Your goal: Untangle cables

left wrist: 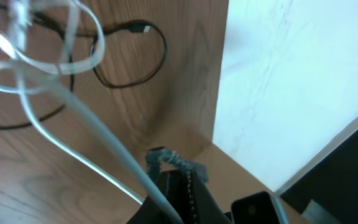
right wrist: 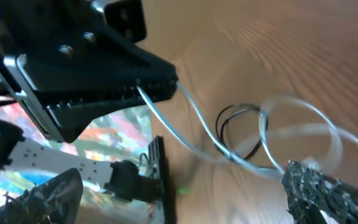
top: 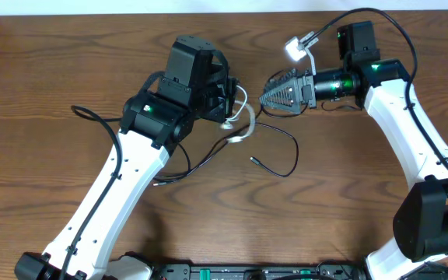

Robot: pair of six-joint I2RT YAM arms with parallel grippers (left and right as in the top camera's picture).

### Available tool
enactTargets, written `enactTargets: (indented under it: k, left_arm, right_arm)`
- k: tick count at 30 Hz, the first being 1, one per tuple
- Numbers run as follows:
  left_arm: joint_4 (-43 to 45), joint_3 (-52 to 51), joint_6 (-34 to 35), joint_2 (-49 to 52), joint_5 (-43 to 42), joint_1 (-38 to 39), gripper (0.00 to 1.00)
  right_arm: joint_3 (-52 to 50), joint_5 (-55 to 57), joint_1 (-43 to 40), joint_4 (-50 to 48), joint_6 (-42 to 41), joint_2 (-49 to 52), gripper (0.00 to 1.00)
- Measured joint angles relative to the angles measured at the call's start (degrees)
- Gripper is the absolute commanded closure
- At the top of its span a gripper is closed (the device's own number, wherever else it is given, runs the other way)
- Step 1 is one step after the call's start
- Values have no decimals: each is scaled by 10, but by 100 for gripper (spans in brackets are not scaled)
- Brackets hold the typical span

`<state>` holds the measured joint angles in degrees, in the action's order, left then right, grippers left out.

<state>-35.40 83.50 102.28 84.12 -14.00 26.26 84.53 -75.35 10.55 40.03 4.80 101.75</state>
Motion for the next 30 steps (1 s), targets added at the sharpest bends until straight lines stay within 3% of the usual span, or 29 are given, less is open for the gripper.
enactTargets:
  k: [3,7,9,11,13,18,28,30]
  left_arm:
    - [16,0,21,0,-17,0,92]
    - [30,0,34,0,-34,0,93]
    - [31,0,40,0,-39,0,92]
    - [31,0,45,0,-41,0,92]
    - [31,0,47,0,-42,0,93]
    - [31,0,47,0,-42,0,92]
    - [-24,0,47,0,-39,0,92]
    - [-51,0,44,0,-31,0,86]
  right_arm:
    - [0,-3,8,-39,-17,0,16]
    - [0,8,27,-54,-45,0,19]
    - [0,16,38,-56,-50,0,28]
    - [0,26,49,-58,-55,0,51]
    - [0,36,57,-60,-59,0,67]
    - [0,60,65,-60,-66,0,98]
    - [0,83,65,-57,-75,0,99]
    - [0,83,65,-57,-84,0,99]
